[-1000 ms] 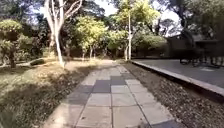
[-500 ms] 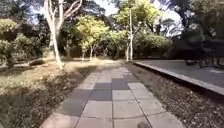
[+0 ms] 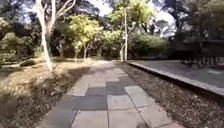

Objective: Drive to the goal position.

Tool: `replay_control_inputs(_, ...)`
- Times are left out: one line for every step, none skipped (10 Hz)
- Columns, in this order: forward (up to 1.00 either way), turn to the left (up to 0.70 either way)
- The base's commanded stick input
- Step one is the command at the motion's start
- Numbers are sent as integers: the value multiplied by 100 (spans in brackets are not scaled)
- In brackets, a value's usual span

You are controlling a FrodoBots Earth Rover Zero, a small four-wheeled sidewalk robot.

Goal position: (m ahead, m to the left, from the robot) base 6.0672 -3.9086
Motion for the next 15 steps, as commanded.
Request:
replay_control_inputs(50, 0)
replay_control_inputs(50, 0)
replay_control_inputs(50, 0)
replay_control_inputs(50, 0)
replay_control_inputs(50, 0)
replay_control_inputs(50, 0)
replay_control_inputs(50, 0)
replay_control_inputs(50, 0)
replay_control_inputs(50, 0)
replay_control_inputs(50, 0)
replay_control_inputs(50, 0)
replay_control_inputs(50, 0)
replay_control_inputs(50, 0)
replay_control_inputs(50, 0)
replay_control_inputs(50, 0)
